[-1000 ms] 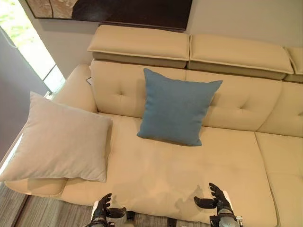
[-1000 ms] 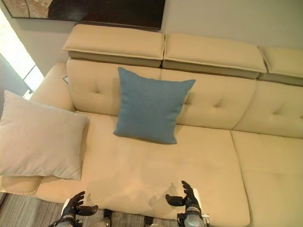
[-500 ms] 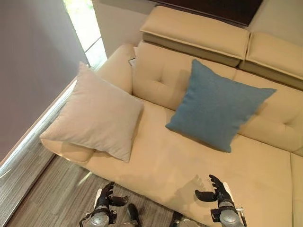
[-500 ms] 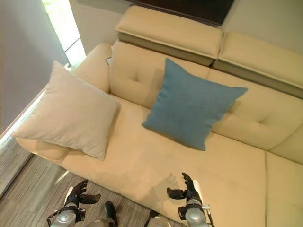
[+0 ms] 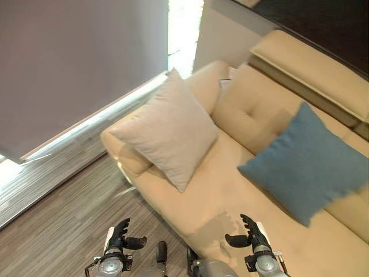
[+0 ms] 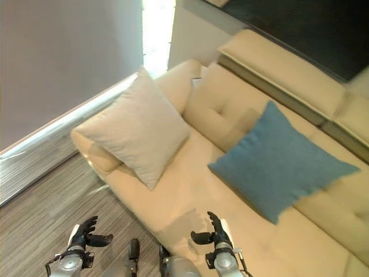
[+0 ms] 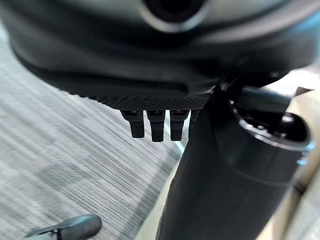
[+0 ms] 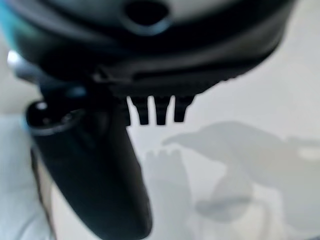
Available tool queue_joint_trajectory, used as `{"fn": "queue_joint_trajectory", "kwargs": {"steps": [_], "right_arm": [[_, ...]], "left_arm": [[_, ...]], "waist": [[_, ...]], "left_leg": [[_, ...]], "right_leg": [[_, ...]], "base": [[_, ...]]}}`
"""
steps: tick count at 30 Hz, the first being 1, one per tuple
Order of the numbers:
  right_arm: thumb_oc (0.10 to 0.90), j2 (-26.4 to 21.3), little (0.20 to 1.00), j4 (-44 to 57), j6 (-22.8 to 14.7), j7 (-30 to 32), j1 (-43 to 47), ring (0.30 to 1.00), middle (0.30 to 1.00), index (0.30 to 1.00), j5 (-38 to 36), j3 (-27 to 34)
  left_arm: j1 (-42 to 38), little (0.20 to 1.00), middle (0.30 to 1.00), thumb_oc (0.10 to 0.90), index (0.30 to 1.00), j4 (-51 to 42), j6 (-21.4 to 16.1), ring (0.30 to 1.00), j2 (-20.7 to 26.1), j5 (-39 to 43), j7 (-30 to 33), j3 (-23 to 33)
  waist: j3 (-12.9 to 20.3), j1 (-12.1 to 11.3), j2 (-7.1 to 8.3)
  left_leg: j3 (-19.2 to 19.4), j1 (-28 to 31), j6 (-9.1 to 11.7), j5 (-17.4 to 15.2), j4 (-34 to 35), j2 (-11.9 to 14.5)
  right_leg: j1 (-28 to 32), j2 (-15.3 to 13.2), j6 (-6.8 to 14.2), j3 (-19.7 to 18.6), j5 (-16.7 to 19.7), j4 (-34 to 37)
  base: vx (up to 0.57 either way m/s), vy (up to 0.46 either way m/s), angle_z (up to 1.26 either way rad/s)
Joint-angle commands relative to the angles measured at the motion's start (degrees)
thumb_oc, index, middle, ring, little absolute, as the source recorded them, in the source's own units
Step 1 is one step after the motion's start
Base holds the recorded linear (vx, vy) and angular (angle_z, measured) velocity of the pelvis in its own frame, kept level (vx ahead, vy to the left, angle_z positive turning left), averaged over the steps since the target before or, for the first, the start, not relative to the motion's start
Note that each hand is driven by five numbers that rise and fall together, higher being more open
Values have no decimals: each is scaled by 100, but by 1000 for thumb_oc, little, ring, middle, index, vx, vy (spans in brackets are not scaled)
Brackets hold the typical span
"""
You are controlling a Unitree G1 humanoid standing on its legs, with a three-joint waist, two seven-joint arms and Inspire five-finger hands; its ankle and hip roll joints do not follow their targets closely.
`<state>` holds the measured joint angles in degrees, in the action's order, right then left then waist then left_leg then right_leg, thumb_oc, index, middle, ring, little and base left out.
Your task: Pick up all the scattered cushions and arrange them neatly on the sofa.
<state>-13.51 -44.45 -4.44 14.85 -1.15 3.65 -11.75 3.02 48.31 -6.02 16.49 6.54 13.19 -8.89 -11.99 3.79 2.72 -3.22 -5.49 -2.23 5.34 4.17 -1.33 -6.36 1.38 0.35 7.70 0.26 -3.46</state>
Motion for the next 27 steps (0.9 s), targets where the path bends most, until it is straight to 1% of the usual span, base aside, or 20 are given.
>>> {"fn": "queue_joint_trajectory", "kwargs": {"steps": [1, 2, 4, 5, 6, 8, 9, 10, 11, 13, 15, 16, 19, 20, 22, 23, 24, 25, 26, 27], "right_arm": [[800, -253, 900, 482, -322, 97, 21, 900, 900, 900, -48, 234], [800, -276, 900, 498, -336, 96, 36, 900, 900, 900, -67, 252], [800, -343, 900, 519, -332, 102, 118, 900, 900, 900, -51, 234], [800, -371, 900, 558, -327, 96, 132, 900, 900, 900, -73, 207], [800, -370, 900, 541, -312, 90, 121, 900, 900, 900, -85, 194], [800, -358, 900, 533, -294, 74, 100, 900, 900, 900, -81, 163], [800, -344, 900, 518, -290, 75, 96, 900, 900, 900, -80, 133], [800, -322, 900, 492, -273, 72, 86, 900, 900, 900, -88, 97], [800, -322, 900, 492, -273, 72, 84, 900, 900, 900, -88, 96], [800, -314, 900, 392, -248, 94, 70, 900, 900, 900, -93, 82], [800, -307, 900, 387, -229, 95, 36, 900, 900, 900, -73, 131], [800, -266, 900, 429, -224, 98, -4, 900, 900, 900, -58, 181], [800, -243, 900, 433, -215, 103, -7, 900, 900, 900, -47, 183], [800, -144, 900, 487, -199, 81, -24, 900, 900, 900, 1, 144], [800, -88, 900, 480, -153, 60, 24, 900, 900, 900, 37, 73], [800, -70, 900, 477, -130, 63, 95, 900, 900, 900, 77, 7], [800, -68, 900, 476, -129, 64, 99, 900, 900, 900, 77, 6], [800, -30, 900, 496, -126, 37, 124, 900, 900, 900, 121, -70], [800, -30, 900, 498, -125, 37, 123, 900, 900, 900, 121, -70], [800, -1, 900, 475, -122, 7, 90, 900, 900, 900, 161, -86]], "left_arm": [[3, 900, 900, 800, 900, -495, -340, 900, 91, -286, 7, -92], [-3, 900, 900, 800, 900, -543, -341, 900, 72, -305, -15, -134], [-21, 900, 900, 800, 900, -593, -319, 900, 37, -282, -36, -135], [-33, 900, 900, 800, 900, -575, -307, 900, 30, -249, -22, -123], [-27, 900, 900, 800, 900, -587, -295, 900, 26, -226, -24, -127], [32, 900, 900, 800, 900, -589, -249, 900, 45, -229, -36, -98], [71, 900, 900, 800, 900, -575, -238, 900, 48, -224, -13, -91], [89, 900, 900, 800, 900, -564, -215, 900, 38, -140, 6, -93], [91, 900, 900, 800, 900, -565, -214, 900, 38, -140, 6, -93], [87, 900, 900, 800, 900, -565, -206, 900, 27, -61, 24, -123], [89, 900, 900, 800, 900, -526, -188, 900, 18, -99, 10, -169], [111, 900, 900, 800, 900, -522, -176, 900, 12, -162, -13, -208], [119, 900, 900, 800, 900, -501, -172, 900, 26, -186, -18, -227], [60, 900, 900, 800, 900, -448, -162, 900, 92, -236, -52, -225], [11, 900, 900, 800, 900, -470, -152, 900, 149, -211, -22, -173], [-24, 900, 900, 800, 900, -498, -155, 900, 202, -188, 19, -136], [-27, 900, 900, 800, 900, -498, -155, 900, 203, -188, 19, -134], [-12, 900, 900, 800, 900, -527, -174, 900, 249, -137, 58, -59], [-12, 900, 900, 800, 900, -527, -175, 900, 249, -137, 58, -58], [59, 900, 900, 800, 900, -506, -171, 900, 236, -144, 60, 28]], "waist": [[254, 221, 272], [244, 250, 283], [200, 239, 321], [187, 203, 367], [206, 198, 404], [301, 152, 424], [325, 106, 432], [348, 19, 384], [352, 26, 386], [359, -14, 344], [421, -4, 289], [509, 29, 250], [536, 40, 265], [552, 69, 297], [486, 60, 305], [421, 53, 301], [417, 38, 308], [347, 2, 246], [344, -8, 249], [354, -5, 234]], "left_leg": [[738, 182, 308, -1258, -1018, -403], [819, 38, 399, -1309, -1361, -384], [1037, -382, 633, -1181, -2175, -237], [1199, -642, 692, -1176, -2575, -4], [1327, -722, 657, -1230, -2588, 174], [1339, -701, 551, -1253, -2116, 458], [1202, -687, 542, -1092, -1818, 510], [811, -761, 631, -667, -1239, 670], [806, -746, 634, -647, -1204, 664], [630, -856, 734, -293, -865, 822], [713, -758, 751, -280, -628, 856], [717, -593, 739, -260, -483, 784], [704, -545, 700, -290, -494, 699], [814, -328, 548, -430, -465, 500], [902, -208, 427, -513, -468, 422], [995, -143, 355, -540, -468, 389], [1013, -138, 351, -541, -466, 387], [1116, -9, 287, -589, -397, 402], [1128, 0, 287, -588, -389, 400], [1232, 214, 252, -631, -247, 333]], "right_leg": [[-279, -386, 622, -58, 155, 101], [-195, -421, 596, -59, 163, 186], [2, -490, 546, -4, 180, 367], [129, -529, 528, 39, 166, 488], [187, -576, 538, 90, 143, 541], [232, -594, 589, 94, 98, 576], [232, -592, 600, 43, 68, 543], [250, -545, 598, -22, -47, 486], [250, -548, 596, -16, -52, 483], [315, -566, 585, -28, -206, 421], [383, -629, 612, -11, -306, 354], [402, -709, 655, -13, -311, 257], [394, -768, 673, -60, -298, 177], [304, -907, 779, -229, -288, -225], [67, -978, 836, -335, -137, -713], [-100, -1013, 874, -365, 55, -1015], [-114, -1015, 877, -386, 50, -1032], [-340, -1036, 885, -282, 76, -1427], [-347, -1038, 885, -295, 68, -1442], [-462, -987, 856, -115, 51, -1477]], "base": [[82, -9, 27], [18, -1, 39], [0, 7, 61], [0, -3, 53], [46, 10, 34], [119, 56, 18], [203, 174, 11], [157, 155, 1], [143, 165, -6], [102, 168, -10], [171, 308, -9], [164, 296, -8], [111, 250, 1], [122, 388, 13], [64, 377, -9], [-12, 186, -38], [-18, 255, -59], [-5, 162, -55], [66, 297, -75], [71, 137, -64]]}}
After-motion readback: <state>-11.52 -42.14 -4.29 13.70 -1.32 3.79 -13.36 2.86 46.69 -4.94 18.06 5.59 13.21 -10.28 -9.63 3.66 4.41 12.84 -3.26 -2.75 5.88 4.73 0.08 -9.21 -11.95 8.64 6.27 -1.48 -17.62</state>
